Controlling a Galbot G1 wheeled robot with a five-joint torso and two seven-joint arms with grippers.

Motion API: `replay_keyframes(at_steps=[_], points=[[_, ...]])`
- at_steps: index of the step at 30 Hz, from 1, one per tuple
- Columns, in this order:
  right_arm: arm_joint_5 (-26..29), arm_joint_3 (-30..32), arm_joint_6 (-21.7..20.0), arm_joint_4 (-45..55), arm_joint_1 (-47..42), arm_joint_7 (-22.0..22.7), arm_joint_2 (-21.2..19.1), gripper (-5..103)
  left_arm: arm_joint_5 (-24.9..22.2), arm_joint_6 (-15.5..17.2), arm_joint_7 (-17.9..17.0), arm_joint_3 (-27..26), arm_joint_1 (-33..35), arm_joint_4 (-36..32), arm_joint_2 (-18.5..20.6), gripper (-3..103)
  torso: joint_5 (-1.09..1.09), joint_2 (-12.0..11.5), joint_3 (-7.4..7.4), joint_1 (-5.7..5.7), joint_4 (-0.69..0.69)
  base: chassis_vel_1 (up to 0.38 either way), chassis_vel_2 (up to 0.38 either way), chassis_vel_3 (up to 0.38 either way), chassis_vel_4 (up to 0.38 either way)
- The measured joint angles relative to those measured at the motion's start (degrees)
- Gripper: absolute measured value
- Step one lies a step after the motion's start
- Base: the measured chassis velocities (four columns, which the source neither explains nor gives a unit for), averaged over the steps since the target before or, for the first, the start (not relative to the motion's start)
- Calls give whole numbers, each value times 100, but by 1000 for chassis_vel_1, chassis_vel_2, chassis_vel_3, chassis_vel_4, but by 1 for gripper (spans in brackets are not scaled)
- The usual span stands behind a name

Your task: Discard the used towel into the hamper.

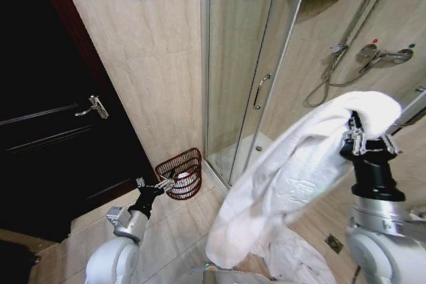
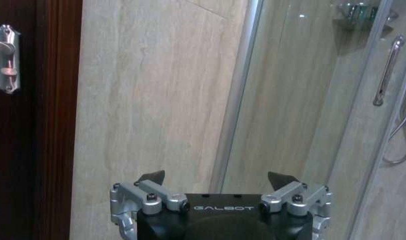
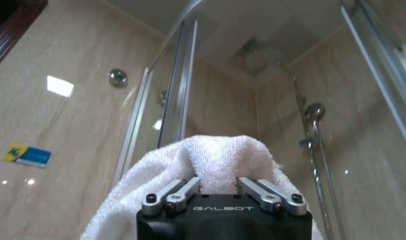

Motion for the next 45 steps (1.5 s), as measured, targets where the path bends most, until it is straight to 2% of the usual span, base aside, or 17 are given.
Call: replay_keyframes(at_steps=[13,16,22,28,45], points=[[623,703,-241,-11,276,289,-325,11,0,0,0,0,0,0,0,100,1,0,0,0,0,0,0,0,0],[922,1143,-310,-13,421,417,-534,11,0,0,0,0,0,0,0,100,0,0,0,0,0,0,0,0,0],[1218,1610,-302,-43,476,387,-654,11,0,0,0,0,0,0,0,100,0,0,0,0,0,0,0,0,0],[1240,1653,-189,-54,355,310,-553,11,0,0,0,0,0,0,0,100,0,0,0,0,0,0,0,0,0],[1199,1684,-193,-33,276,319,-486,11,0,0,0,1,0,0,-1,100,1,0,0,0,0,5,7,-7,-7]])
